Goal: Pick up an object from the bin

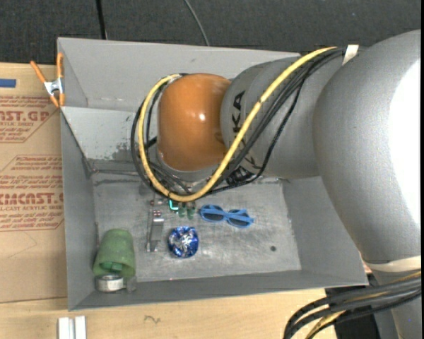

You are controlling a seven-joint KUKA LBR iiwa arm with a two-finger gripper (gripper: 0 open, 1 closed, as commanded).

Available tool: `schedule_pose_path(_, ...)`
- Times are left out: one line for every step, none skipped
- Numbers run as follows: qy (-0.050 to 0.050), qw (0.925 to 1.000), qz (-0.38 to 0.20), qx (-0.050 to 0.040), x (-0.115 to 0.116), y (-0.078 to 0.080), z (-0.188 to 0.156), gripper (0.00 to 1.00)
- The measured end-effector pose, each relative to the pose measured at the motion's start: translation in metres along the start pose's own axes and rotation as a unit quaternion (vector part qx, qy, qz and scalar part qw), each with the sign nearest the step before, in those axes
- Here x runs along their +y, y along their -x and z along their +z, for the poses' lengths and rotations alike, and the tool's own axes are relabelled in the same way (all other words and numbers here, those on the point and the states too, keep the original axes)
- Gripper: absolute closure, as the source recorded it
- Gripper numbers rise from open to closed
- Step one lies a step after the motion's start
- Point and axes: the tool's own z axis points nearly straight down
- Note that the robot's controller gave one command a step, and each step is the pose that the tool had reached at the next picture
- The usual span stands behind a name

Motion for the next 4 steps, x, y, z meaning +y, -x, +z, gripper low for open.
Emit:
schedule_pose_path(-0.002,0.9996,-0.030,-0.0012,-0.076,-0.023,0.014,0.00)
schedule_pose_path(0.001,0.9984,-0.057,-0.0073,-0.081,-0.024,0.081,0.00)
schedule_pose_path(0.002,0.9983,-0.057,-0.0098,-0.080,-0.022,0.077,1.00)
schedule_pose_path(-0.001,0.9887,-0.149,-0.0085,-0.107,-0.007,-0.090,1.00)
